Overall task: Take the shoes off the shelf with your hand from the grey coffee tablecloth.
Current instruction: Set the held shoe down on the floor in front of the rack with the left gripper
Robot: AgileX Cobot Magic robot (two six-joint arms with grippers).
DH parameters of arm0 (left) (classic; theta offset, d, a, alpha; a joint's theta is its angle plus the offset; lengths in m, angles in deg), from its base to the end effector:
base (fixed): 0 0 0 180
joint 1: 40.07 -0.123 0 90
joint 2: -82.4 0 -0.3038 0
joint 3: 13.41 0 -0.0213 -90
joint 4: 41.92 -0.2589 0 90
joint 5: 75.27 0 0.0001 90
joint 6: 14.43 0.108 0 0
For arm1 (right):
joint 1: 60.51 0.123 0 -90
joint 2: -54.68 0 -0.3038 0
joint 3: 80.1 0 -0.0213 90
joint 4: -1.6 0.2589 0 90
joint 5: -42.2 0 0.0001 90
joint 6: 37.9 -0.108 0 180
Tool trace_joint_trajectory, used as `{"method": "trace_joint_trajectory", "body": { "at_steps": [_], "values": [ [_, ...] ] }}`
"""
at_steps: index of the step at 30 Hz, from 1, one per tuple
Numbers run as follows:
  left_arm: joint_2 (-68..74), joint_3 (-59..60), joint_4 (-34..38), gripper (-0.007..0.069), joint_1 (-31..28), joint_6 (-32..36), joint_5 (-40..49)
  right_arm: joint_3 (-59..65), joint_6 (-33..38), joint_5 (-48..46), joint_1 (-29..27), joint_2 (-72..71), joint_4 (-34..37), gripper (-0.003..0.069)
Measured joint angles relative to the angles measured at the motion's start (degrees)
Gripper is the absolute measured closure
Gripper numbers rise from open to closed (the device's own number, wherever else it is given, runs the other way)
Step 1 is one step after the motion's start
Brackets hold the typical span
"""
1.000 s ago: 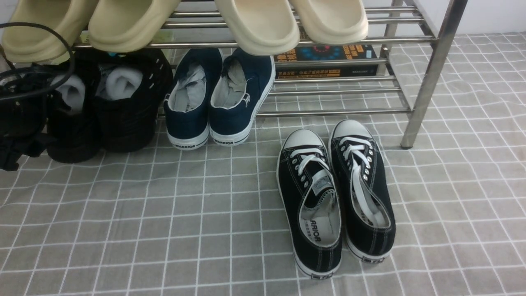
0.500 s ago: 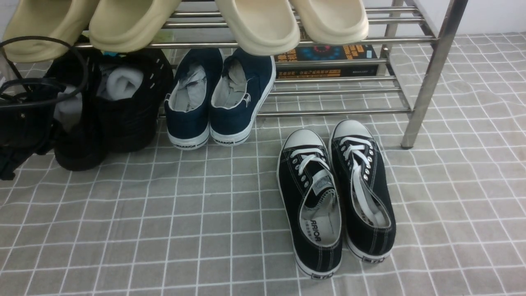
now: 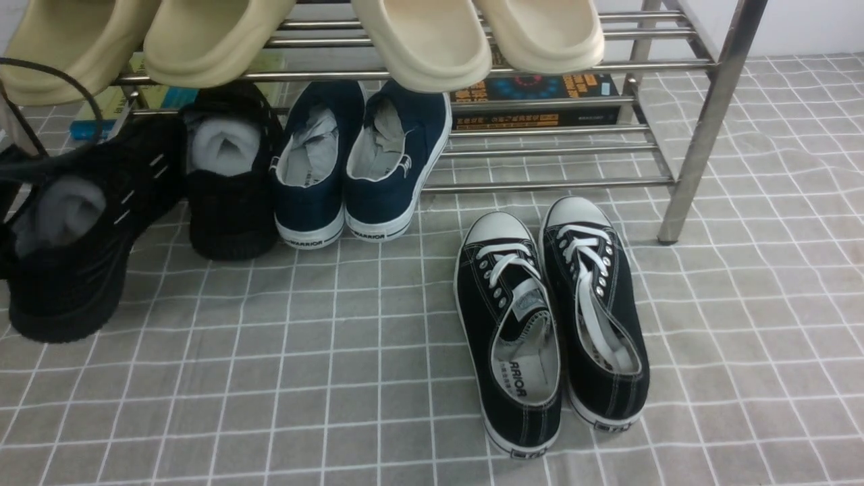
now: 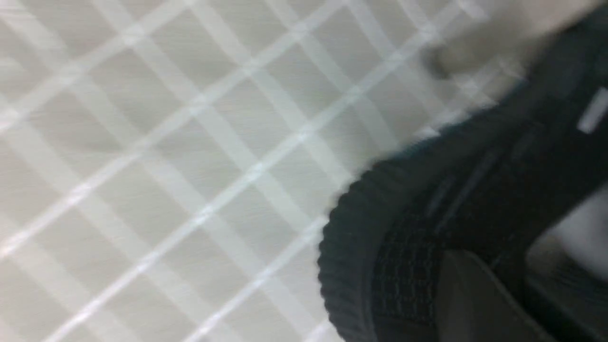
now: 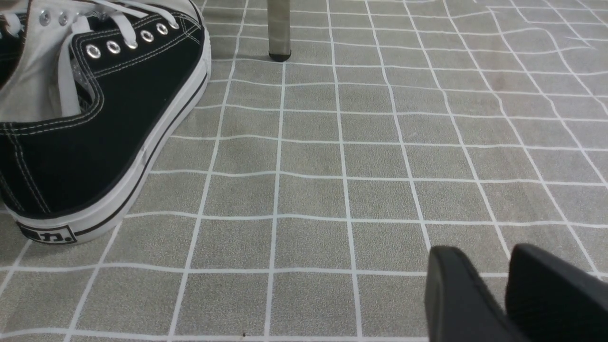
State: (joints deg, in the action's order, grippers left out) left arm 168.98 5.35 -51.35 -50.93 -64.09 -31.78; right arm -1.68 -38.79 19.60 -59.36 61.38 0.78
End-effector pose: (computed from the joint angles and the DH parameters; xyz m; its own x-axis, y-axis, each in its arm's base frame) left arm 0.2857 0.0672 0.2868 -0.4476 -0.7731 -0.4494 -0.7484 0.5989 -0.2850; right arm 0.0573 0.0006 0.1687 -0.3043 -0.0038 -0.9526 -0.0141 0.9999 0.0005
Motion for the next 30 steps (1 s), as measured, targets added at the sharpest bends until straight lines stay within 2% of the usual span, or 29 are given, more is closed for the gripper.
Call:
{"method": "trace_joint_trajectory", "body": {
  "at_steps": [4, 11, 20, 21, 22, 23, 24, 27, 28, 29, 30],
  "values": [
    [-2.6, 3.4, -4.6, 0.0608, -0.1, -2.1, 4.6, 0.0, 0.0, 0.0, 0.0, 0.0, 0.0, 0.0461],
    [-4.4, 12.1, -4.9, 0.0606, -0.2, -3.7, 4.5, 0.0, 0.0, 0.0, 0.0, 0.0, 0.0, 0.0456],
    [-4.4, 16.7, -5.0, 0.0573, -0.2, -0.2, 1.5, 0.0, 0.1, 0.0, 0.0, 0.0, 0.0, 0.0448],
    [-4.4, 16.7, -5.1, 0.054, -0.2, 0.3, 1.3, 0.0, 0.1, 0.0, 0.0, 0.0, 0.0, 0.0448],
    [-4.4, 16.7, -5.2, 0.054, -0.2, 0.4, 1.3, 0.0, 0.1, 0.0, 0.0, 0.0, 0.0, 0.0448],
    [-4.4, 16.4, -5.4, 0.0489, -0.2, 0.9, 1.0, 0.0, 0.1, 0.0, 0.0, 0.0, 0.0, 0.0448],
    [-4.4, 16.4, -5.6, 0.0482, -0.2, 1.0, 1.0, 0.0, 0.1, 0.0, 0.0, 0.0, 0.0, 0.0448],
    [-4.4, 10.6, -7.5, 0.034, -0.2, 1.4, 4.1, 0.0, 0.1, 0.0, 0.0, 0.0, 0.0, 0.0447],
    [-4.4, 9.6, -7.5, 0.0323, -0.2, 1.5, 4.4, 0.0, 0.1, 0.0, 0.0, 0.0, 0.0, 0.0447],
    [-4.4, 4.9, -6.2, 0.0255, -0.2, 2.3, 6.0, 0.0, 0.1, 0.0, 0.0, 0.0, 0.0, 0.0445],
    [-4.4, 3.0, -5.1, 0.0234, -0.2, 3.1, 6.0, 0.0, 0.1, 0.0, 0.0, 0.0, 0.0, 0.0444]
  ]
}}
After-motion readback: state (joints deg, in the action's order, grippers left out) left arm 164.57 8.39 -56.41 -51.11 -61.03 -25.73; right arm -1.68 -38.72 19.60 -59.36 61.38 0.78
